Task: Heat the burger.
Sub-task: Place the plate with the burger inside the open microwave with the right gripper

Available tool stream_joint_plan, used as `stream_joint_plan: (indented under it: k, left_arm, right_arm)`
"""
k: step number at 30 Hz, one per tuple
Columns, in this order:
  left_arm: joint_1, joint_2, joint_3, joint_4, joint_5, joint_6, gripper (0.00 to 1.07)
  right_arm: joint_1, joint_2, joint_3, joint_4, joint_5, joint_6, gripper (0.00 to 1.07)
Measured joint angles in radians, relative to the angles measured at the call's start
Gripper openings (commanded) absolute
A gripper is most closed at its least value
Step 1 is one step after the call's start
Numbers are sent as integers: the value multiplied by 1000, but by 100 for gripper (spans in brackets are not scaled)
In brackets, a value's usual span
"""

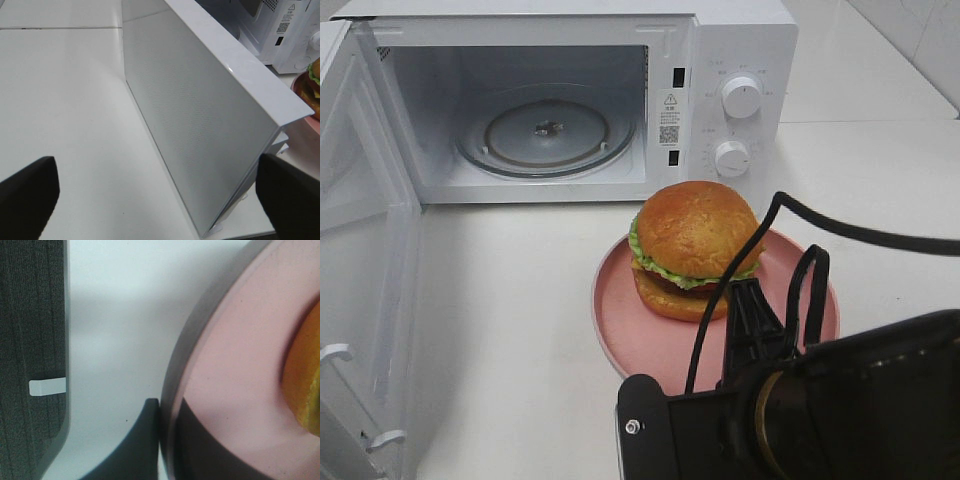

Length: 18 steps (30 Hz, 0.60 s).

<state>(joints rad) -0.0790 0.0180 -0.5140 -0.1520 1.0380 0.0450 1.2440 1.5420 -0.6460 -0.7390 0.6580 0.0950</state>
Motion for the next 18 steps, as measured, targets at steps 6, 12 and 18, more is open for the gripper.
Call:
stream_joint_plan:
  k: [6,12,18]
  left_arm:
    - [0,0,0,0,0,0,100]
    - [0,0,0,0,0,0,100]
    - [0,0,0,0,0,0,100]
  right_arm:
    - [0,1,0,-22,-47,-38,0]
    - [0,2,0,-25,-77,-114,0]
    - [-16,2,-4,-25,-118,-165,0]
